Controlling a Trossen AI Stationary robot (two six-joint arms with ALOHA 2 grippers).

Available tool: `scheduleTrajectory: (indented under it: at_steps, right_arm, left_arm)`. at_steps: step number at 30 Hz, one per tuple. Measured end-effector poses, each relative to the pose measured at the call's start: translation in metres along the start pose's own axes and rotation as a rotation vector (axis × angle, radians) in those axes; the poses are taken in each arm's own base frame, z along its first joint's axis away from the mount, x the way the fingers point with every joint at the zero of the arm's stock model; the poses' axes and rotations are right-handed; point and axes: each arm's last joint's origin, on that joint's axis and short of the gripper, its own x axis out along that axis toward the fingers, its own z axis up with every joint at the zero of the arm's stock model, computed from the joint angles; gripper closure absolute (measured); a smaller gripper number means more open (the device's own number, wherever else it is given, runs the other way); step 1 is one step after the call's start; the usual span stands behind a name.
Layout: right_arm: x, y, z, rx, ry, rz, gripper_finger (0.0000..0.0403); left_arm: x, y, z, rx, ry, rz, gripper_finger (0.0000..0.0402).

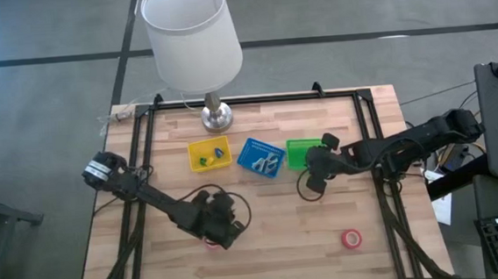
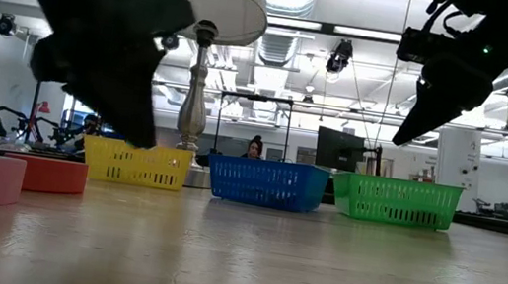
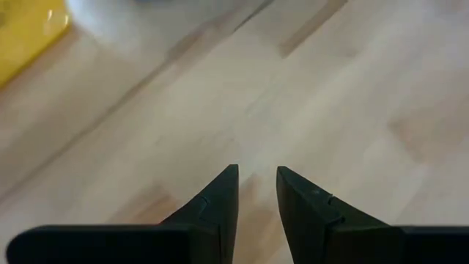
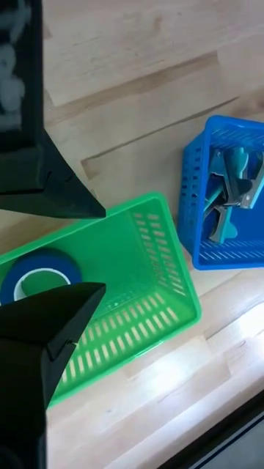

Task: Pick and place Stapler, Stapler remover, tape
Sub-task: Put the left red tape into the green bin

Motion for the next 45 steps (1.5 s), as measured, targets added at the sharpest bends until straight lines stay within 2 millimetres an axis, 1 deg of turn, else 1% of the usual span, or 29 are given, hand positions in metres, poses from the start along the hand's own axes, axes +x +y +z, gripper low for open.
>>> scheduleTrajectory:
  at_steps: [5, 15, 20, 23, 26, 29, 34, 40, 45]
  right_arm:
    - [0.000, 0.000, 0.000, 0.000, 0.000, 0.000, 0.0259]
    - [0.000, 0.000, 0.000, 0.000, 0.000, 0.000, 0.0255]
    - [0.000, 0.000, 0.000, 0.000, 0.000, 0.000, 0.0261]
    - [0.000, 0.000, 0.000, 0.000, 0.000, 0.000, 0.0261]
    - [0.000, 0.000, 0.000, 0.000, 0.001, 0.000, 0.0258]
    - [0.000, 0.000, 0.000, 0.000, 0.000, -0.001, 0.0257]
    - [0.000, 0.000, -0.001, -0.001, 0.002, -0.001, 0.0262]
    - [0.000, 0.000, -0.001, -0.001, 0.001, -0.001, 0.0262]
    - [0.000, 0.000, -0.001, 0.000, 0.001, -0.001, 0.0257]
  left_arm:
    - [0.002, 0.004, -0.004, -0.023, 0.036, 0.012, 0.0300]
    - [0.002, 0.005, -0.004, -0.001, 0.048, 0.018, 0.0259]
    - [-0.007, 0.008, -0.002, 0.005, 0.150, 0.089, 0.0263]
    - [-0.010, 0.013, -0.001, -0.009, 0.171, 0.151, 0.0271]
    - [-0.009, 0.015, -0.003, -0.045, 0.170, 0.159, 0.0278]
    - [-0.003, 0.014, -0.007, -0.089, 0.168, 0.135, 0.0279]
    - [0.003, 0.020, -0.013, -0.112, 0.170, 0.144, 0.0269]
    - [0.004, 0.023, -0.015, -0.140, 0.172, 0.156, 0.0250]
    - [0.004, 0.023, -0.015, -0.148, 0.177, 0.155, 0.0246]
